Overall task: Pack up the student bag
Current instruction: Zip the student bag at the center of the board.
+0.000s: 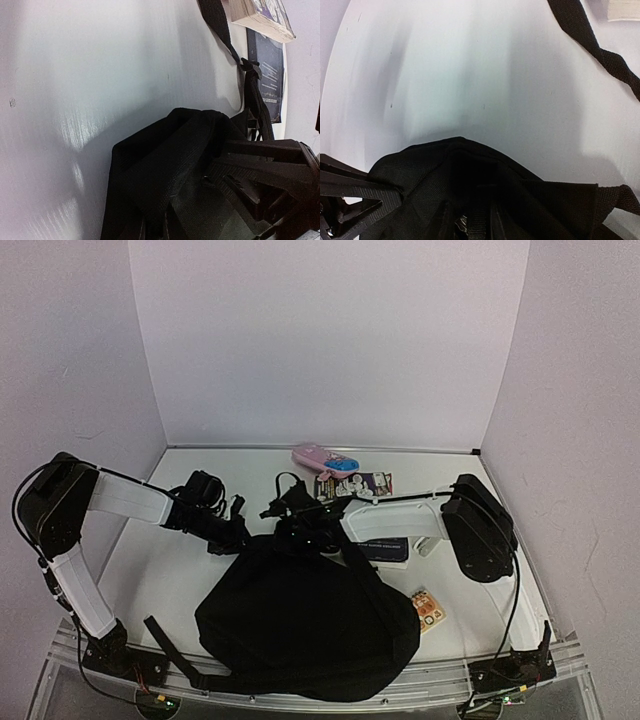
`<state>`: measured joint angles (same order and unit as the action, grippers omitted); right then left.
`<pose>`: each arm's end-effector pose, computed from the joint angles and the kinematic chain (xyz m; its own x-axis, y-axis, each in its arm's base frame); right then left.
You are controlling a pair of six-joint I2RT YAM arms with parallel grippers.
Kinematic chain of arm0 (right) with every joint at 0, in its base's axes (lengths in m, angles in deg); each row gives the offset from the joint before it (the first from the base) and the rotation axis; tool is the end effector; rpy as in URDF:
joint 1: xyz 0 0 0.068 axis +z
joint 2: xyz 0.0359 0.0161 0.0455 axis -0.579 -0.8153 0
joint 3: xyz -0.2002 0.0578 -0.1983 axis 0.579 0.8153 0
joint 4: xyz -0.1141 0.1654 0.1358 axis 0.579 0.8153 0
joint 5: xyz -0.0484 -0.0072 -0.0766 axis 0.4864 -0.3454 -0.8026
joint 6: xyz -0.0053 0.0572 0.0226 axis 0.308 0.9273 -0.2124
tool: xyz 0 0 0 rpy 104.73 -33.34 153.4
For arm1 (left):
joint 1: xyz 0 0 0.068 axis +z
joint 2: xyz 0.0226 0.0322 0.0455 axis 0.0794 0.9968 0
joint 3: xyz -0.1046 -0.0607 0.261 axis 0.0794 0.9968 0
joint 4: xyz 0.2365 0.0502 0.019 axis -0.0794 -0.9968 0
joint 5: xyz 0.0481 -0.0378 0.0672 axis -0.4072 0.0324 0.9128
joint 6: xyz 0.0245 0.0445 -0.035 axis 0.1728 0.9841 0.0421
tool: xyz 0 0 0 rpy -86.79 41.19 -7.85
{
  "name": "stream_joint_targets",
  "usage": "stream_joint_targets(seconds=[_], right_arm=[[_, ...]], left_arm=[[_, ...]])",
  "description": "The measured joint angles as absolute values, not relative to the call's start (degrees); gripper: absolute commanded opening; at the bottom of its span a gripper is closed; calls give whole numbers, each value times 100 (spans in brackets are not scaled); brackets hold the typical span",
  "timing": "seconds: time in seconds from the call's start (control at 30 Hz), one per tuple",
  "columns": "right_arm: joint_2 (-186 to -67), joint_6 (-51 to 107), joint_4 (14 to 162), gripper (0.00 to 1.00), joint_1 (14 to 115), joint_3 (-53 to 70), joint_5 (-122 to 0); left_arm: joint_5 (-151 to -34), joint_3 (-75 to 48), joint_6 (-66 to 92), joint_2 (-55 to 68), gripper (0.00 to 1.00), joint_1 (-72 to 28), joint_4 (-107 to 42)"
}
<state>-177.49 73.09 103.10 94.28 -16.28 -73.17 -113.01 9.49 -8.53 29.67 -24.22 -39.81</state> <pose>0.2669 0.4362 0.1633 -0.8893 0.0496 -0.4546 -0.2083 0.8410 0.4993 0.2701 -0.1740 0.1641 -0.9644 -0.0185 -0.2638 0.1626 0.7453 -0.6466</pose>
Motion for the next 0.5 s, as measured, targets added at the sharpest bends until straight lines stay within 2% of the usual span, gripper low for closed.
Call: stream_joint_targets(seconds=[0.2, 0.5], right_arm=[[-17755, 7338, 10302, 1, 9428, -1630, -7364], [-17681, 7363, 10326, 0, 9537, -1496, -7949]], left_arm=[[-11293, 951, -853, 2929, 7, -2422, -3990], [-11121, 959, -985, 2813, 7, -2439, -4057]])
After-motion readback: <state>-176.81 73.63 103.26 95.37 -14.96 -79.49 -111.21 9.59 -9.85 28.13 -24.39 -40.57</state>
